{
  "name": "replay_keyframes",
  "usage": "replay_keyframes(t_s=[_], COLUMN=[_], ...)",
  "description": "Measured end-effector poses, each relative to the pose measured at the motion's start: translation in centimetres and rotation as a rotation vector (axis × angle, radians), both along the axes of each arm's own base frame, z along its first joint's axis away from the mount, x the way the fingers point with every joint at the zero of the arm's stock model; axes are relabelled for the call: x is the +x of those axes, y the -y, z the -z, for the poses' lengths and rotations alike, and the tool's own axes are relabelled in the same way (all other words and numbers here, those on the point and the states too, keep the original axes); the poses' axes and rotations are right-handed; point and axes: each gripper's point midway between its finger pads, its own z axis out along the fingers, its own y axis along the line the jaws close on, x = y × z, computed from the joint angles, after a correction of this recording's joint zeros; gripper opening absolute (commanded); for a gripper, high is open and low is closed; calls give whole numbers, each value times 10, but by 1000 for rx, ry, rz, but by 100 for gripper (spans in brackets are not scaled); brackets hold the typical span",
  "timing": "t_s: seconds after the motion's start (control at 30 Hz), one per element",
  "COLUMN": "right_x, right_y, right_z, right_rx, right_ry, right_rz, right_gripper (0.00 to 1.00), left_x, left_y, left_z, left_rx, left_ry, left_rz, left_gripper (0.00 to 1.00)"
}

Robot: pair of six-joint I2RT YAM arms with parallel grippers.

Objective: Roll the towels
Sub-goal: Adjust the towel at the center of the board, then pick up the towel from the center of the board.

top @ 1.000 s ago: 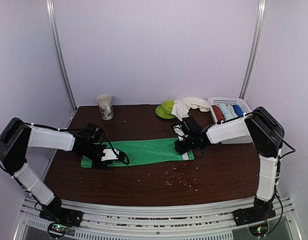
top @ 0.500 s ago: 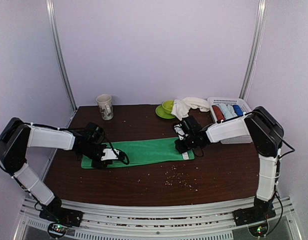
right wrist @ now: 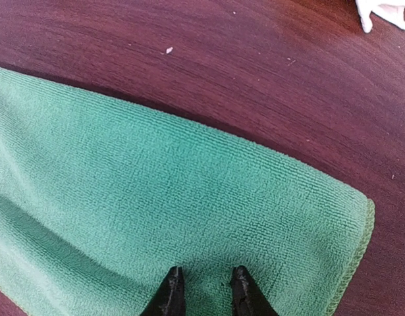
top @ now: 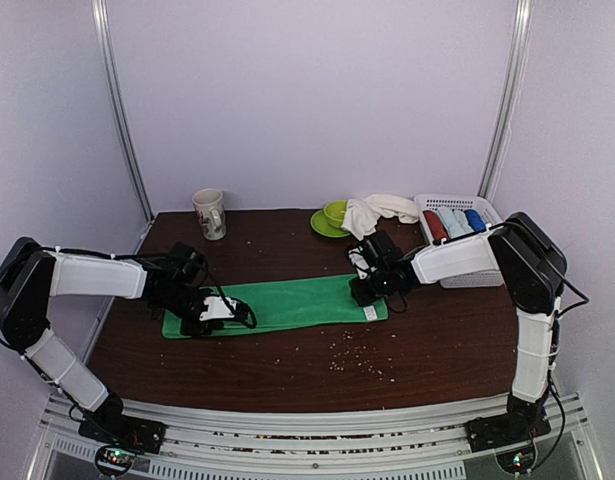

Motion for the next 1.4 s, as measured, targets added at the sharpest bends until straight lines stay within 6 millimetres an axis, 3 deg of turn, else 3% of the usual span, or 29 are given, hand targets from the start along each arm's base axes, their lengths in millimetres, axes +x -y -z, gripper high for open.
replay_keyframes(t_s=[0.2, 0.27, 0.33, 0.47, 0.63, 0.73, 0.83, 0.93, 1.1, 1.23, 1.4], right_x=[1, 1, 1, 2, 2, -2, -7, -7, -11, -25, -38], right_y=[2, 3, 3, 4, 5, 5, 5, 4, -2, -16, -30], right_z=[0, 0, 0, -1, -2, -8, -26, -52, -64, -56, -31], right_rx=[-7, -10, -12, -16, -15, -3, 20, 50, 67, 63, 50], right_ry=[0, 0, 0, -4, -13, -19, -5, 36, 57, 37, -16], right_rz=[7, 8, 10, 12, 10, -3, -15, -22, -37, -72, -98], right_gripper=[26, 26, 26, 28, 37, 40, 41, 41, 38, 32, 27], left_x=[-4, -4, -5, -8, -9, 2, 25, 51, 74, 73, 79], left_y=[0, -1, -1, -2, -2, -2, -11, -31, -66, -87, -114], left_z=[2, 4, 5, 7, -1, -24, -54, -66, -57, -38, -24], left_rx=[2, 5, 7, 11, -6, -68, -138, -169, -128, -69, 24], left_ry=[-19, -25, -31, -46, -61, -25, 44, 102, 162, 175, 223], left_rz=[3, 3, 4, 6, -7, -39, -125, -261, -488, -617, -760], left_gripper=[1, 7, 22, 63, 97, 98, 96, 87, 71, 62, 62])
